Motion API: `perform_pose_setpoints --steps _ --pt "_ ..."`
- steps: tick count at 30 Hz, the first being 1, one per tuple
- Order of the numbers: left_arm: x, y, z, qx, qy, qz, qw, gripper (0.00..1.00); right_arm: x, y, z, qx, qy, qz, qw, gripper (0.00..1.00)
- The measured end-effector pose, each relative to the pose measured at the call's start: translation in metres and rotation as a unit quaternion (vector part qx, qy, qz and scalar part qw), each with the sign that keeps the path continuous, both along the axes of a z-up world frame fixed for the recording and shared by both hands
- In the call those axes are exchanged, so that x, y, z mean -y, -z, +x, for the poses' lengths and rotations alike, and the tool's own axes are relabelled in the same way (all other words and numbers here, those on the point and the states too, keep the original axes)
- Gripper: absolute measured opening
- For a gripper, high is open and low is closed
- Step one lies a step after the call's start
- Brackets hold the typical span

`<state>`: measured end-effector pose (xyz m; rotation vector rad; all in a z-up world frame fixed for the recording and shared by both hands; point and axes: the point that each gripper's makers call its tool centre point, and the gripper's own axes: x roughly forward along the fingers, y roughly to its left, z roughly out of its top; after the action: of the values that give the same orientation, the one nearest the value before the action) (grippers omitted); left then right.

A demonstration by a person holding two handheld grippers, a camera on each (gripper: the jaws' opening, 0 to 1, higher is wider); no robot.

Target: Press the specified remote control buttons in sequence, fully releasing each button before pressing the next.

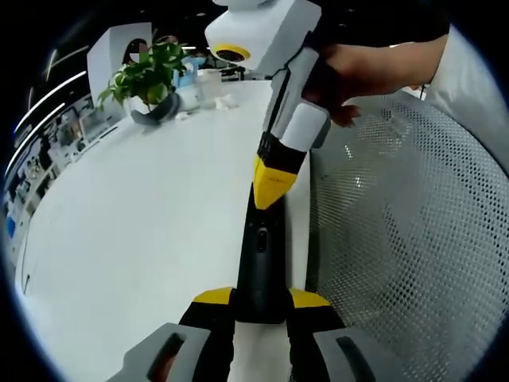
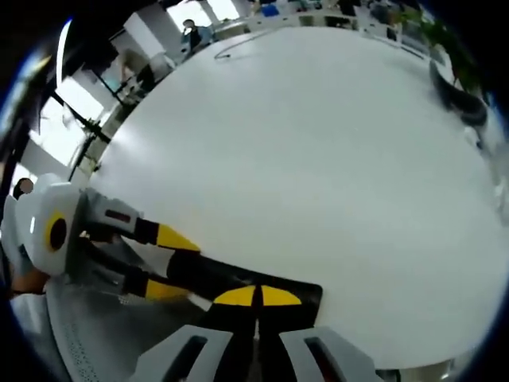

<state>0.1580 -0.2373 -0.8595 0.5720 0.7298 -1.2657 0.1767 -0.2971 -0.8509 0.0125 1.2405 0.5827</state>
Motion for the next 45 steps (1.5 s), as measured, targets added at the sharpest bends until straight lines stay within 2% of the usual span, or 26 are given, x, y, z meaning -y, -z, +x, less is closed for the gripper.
perform_pose_setpoints --steps 1,3,12,17,27,30,31,33,34,35,37,40,45 --pt "0.0005 0.0 0.0001 0.001 0.0 -0.001 1.0 0.24 0.0003 0.0012 -0.0041 -0.01 -0.005 -0.004 0.9999 0.0" --pt "0.0006 0.0001 0.0001 0.001 0.0 0.0 1.0 0.24 0.0001 0.0006 -0.0028 0.0 -0.005 -0.003 1.0 0.0" --pt "0.0006 0.0004 0.0005 -0.001 0.0 -0.001 1.0 0.24 0.0004 0.0014 -0.0026 0.009 -0.013 -0.011 0.9998 0.0" --pt "0.0007 0.0006 0.0007 -0.001 0.001 -0.001 1.0 0.24 0.0025 0.0026 -0.0014 -0.001 0.013 0.006 0.9999 0.0" --pt "0.0007 0.0008 0.0011 -0.001 0.002 0.0 1.0 0.24 0.0011 0.0018 -0.0021 0.006 0.017 0.009 0.9998 0.0" --pt "0.0009 0.0007 0.0009 -0.001 0.001 0.0 1.0 0.24 0.0005 0.0009 -0.0033 0.022 0.003 0.01 0.9997 0.0" --pt "0.001 0.0007 0.0011 -0.001 0.001 0.0 1.0 0.24 0.0002 0.0004 -0.003 0.036 -0.01 0.011 0.9992 0.0" --pt "0.0011 0.0007 0.0012 -0.001 0.0 0.0 1.0 0.24 -0.0005 -0.0001 -0.002 0.088 -0.033 0.013 0.9955 0.0" --pt "0.0011 0.0007 0.0012 -0.001 0.0 0.0 1.0 0.24 0.0002 -0.0005 -0.0046 0.086 -0.04 0.007 0.9954 0.0" --pt "0.0011 0.0007 0.0012 -0.001 0.0 -0.001 1.0 0.24 -0.0007 -0.0001 -0.0061 0.072 -0.035 -0.004 0.9968 0.0" --pt "0.0011 0.0006 0.0013 -0.001 0.001 0.0 1.0 0.24 -0.0009 0.0008 -0.0032 0.086 -0.066 -0.031 0.9936 0.0" --pt "0.0012 0.0006 0.0012 0.0 0.0 -0.001 1.0 0.24 -0.0013 0.0002 -0.0043 0.089 -0.064 -0.029 0.9936 0.0" --pt "0.0013 0.0005 0.0012 0.0 0.0 -0.001 1.0 0.24 -0.0009 -0.0015 -0.0076 0.062 -0.051 -0.012 0.9967 0.0"
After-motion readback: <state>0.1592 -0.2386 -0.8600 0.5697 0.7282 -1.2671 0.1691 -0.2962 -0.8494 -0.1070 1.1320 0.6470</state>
